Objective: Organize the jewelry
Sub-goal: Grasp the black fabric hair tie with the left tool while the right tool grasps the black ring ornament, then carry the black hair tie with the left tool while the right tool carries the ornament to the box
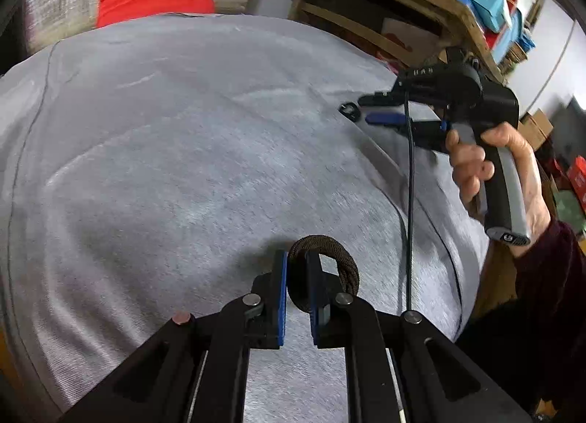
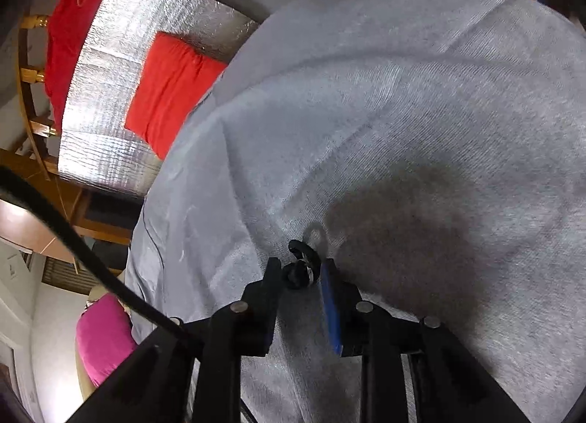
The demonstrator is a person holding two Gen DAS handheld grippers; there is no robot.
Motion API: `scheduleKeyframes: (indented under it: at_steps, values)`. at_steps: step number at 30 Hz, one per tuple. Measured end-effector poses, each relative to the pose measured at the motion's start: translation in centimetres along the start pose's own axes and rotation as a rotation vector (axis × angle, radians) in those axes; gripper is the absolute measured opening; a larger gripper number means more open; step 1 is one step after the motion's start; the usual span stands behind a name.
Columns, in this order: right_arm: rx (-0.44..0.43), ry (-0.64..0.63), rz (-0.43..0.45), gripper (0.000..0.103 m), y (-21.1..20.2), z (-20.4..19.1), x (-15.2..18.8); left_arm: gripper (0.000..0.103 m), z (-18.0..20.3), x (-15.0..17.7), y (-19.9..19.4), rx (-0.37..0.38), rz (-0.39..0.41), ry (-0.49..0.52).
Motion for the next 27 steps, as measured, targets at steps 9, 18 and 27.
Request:
scheduleKeyframes:
  at_steps: [9,18,27]
  values:
    - [0.074,-0.027,0.026,0.022,1.9,-0.7,0.0,0.011,-1.3,-0.6,-0.7,-0.052,0.034,-0.04]
    - [0.033,-0.081,0.093,0.007,-0.2,-1.9,-0.1,0.011,-3.6,-1.0,-1.7,-0.12,0.066,-0.119]
    - [-0.129,-0.133,0.089,0.007,-1.4,-4.7,0.9,0.011,-5.3,-1.4,-2.0,-0.186,0.097,-0.187]
Point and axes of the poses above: each gripper's, at about its wrist camera, not at the fingertips, and y roughly the way its jaws point, z to its right, x to its underside, the point moved 2 cm from there along y, roughly the way its jaws point, and after that the axes turned 8 degrees about -y, right-handed, at the moved point
